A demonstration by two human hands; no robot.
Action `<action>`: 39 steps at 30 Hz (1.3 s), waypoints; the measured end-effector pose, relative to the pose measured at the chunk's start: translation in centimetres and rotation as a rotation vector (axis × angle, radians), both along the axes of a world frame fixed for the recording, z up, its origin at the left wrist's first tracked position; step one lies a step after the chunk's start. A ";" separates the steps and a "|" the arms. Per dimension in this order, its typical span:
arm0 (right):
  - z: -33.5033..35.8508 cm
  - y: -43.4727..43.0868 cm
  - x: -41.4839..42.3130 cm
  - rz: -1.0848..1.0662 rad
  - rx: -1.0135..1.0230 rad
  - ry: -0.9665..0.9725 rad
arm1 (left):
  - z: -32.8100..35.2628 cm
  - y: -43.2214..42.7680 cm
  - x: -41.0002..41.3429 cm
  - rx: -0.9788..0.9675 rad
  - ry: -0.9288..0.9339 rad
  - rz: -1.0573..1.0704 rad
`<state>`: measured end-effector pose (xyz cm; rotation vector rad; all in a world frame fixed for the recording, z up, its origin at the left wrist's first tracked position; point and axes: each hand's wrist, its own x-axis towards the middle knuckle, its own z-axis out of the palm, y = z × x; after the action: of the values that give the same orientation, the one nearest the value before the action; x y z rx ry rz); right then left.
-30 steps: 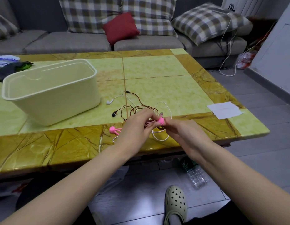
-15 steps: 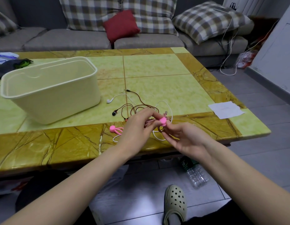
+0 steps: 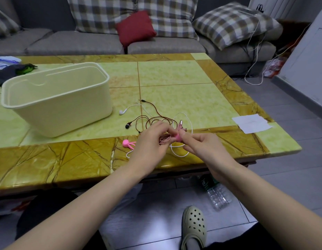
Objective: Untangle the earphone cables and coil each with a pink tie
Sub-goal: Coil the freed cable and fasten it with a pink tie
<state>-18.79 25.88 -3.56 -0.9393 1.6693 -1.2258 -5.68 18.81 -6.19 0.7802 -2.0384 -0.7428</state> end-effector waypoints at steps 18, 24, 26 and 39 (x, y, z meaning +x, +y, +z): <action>1.2 -2.4 -1.4 0.216 -0.297 0.801 | 3.4 0.1 -0.5 1.113 0.226 -0.011; 1.4 -2.1 -1.2 0.258 -0.272 0.850 | 3.4 0.1 -0.8 1.162 0.344 0.001; 1.6 -2.2 -1.1 0.266 -0.262 0.831 | 3.5 0.1 -1.0 1.173 0.370 -0.032; 3.6 -3.8 -2.6 0.252 -0.226 0.383 | 4.8 -0.9 -0.6 1.115 0.281 -0.061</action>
<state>-21.36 22.12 0.07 -1.5541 1.6534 -1.1263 -6.24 17.87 -1.43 1.1042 -1.2825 -1.9497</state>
